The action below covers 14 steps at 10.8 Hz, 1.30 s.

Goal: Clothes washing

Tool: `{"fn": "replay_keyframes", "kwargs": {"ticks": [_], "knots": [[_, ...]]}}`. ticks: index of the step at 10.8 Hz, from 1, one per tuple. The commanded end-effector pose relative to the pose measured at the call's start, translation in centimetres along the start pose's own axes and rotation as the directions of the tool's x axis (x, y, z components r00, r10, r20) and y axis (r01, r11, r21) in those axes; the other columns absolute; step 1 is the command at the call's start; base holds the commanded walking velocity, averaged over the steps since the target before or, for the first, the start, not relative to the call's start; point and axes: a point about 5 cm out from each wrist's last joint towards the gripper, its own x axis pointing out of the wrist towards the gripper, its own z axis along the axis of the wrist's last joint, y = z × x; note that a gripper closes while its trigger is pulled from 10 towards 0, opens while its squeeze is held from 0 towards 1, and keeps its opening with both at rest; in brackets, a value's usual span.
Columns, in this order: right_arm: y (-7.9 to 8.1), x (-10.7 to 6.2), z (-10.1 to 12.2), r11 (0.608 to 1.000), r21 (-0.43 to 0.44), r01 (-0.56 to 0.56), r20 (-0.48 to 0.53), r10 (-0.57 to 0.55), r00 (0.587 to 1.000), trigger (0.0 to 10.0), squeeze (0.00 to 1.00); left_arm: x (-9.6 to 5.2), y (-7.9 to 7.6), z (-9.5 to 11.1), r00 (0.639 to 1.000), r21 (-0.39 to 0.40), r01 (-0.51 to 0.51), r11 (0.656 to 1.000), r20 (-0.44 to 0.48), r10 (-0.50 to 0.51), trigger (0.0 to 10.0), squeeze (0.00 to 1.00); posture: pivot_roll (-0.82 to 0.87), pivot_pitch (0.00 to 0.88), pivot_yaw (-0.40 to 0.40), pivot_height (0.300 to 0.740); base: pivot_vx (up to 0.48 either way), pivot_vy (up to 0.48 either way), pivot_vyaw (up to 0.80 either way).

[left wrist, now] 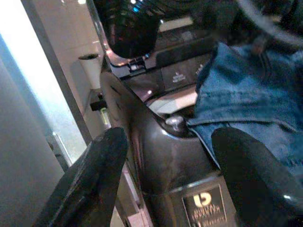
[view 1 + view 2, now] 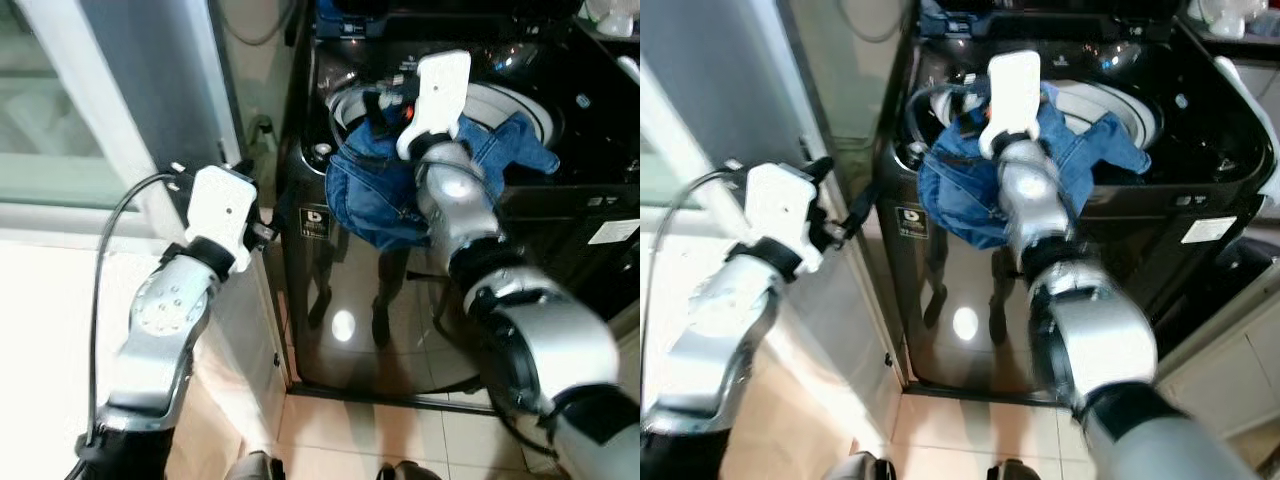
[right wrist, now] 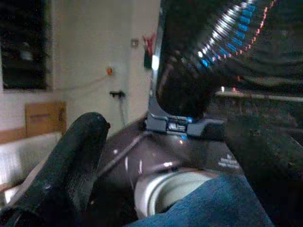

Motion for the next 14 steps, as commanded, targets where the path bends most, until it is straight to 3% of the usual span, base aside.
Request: {"fn": "replay_keyframes", "kwargs": {"ticks": [1,2,4,5,6,7,8,9,10,13,14], "knots": [[-0.5,-1.0,0.2,0.999,0.016,0.031,0.065,-0.032,0.997,10.0,0.0,0.1,0.1,-1.4,0.998,-0.021,-0.015,1.0,-0.064,0.014,10.0,0.0,-0.05,0.0,0.025,0.732,0.0,0.0,0.0],[-0.4,-4.4,-0.6,0.998,0.013,0.058,0.101,-0.059,0.993,10.0,0.0,0.5,-0.4,-1.8,0.998,-0.033,0.008,0.999,-0.06,-0.01,10.0,0.0,-0.09,0.0,0.034,0.732,0.0,0.0,0.0],[-1.0,-9.0,-1.5,0.989,0.019,0.145,0.052,-0.146,0.988,10.0,0.0,0.3,-0.6,-2.6,0.997,-0.073,0.034,0.997,-0.066,-0.039,10.0,0.0,-0.12,0.0,0.055,0.732,0.0,0.0,0.0],[-1.9,-11.2,-2.9,0.981,0.011,0.194,-0.028,-0.194,0.981,10.0,0.0,-0.8,-0.7,-2.8,0.997,-0.085,0.045,0.995,-0.056,-0.05,10.0,0.0,-0.12,0.01,0.063,0.732,0.0,0.0,0.0],[-2.9,-13.0,-3.8,0.97,-0.013,0.244,-0.106,-0.244,0.964,10.0,0.0,-2.6,-1.8,-2.8,0.981,-0.095,0.188,0.978,-0.026,-0.191,10.0,0.0,-0.11,0.02,0.063,0.732,0.0,0.0,0.0],[-3.1,-13.7,-4.3,0.967,-0.026,0.254,-0.145,-0.255,0.956,10.0,0.0,-4.0,-2.8,-3.0,0.952,-0.08,0.301,0.95,-0.036,-0.304,10.0,0.0,-0.11,0.02,0.063,0.732,0.0,0.0,0.0],[-2.6,-13.9,-5.1,0.967,-0.011,0.253,-0.188,-0.251,0.95,10.0,0.0,-5.2,-3.2,-3.5,0.926,-0.187,0.351,0.918,-0.079,-0.37,10.0,0.0,-0.07,0.032,0.056,0.732,0.0,0.0,0.0],[-2.2,-13.7,-5.6,0.968,-0.001,0.25,-0.216,-0.244,0.945,10.0,0.0,-5.8,-3.0,-3.6,0.921,-0.234,0.347,0.908,-0.097,-0.377,10.0,0.0,-0.02,0.058,0.047,0.732,0.0,0.0,0.0],[-1.5,-13.0,-6.2,0.97,0.013,0.242,-0.245,-0.231,0.942,10.0,0.0,-6.1,-2.4,-3.1,0.939,-0.278,0.3,0.912,-0.083,-0.334,10.0,0.0,0.01,0.071,0.041,0.732,0.0,0.0,0.0],[0.4,-10.2,-7.2,0.965,0.096,0.244,-0.289,-0.208,0.935,10.0,0.0,-5.4,-1.8,0.2,0.962,-0.467,0.254,0.847,0.029,-0.273,10.0,0.0,0.06,0.102,0.038,0.732,0.0,0.0,0.0],[0.9,-9.4,-7.3,0.965,0.108,0.24,-0.289,-0.2,0.936,10.0,0.0,-5.4,-1.7,0.9,0.962,-0.463,0.257,0.848,0.037,-0.271,10.0,0.0,0.07,0.106,0.036,0.732,0.0,0.0,0.0]]}}
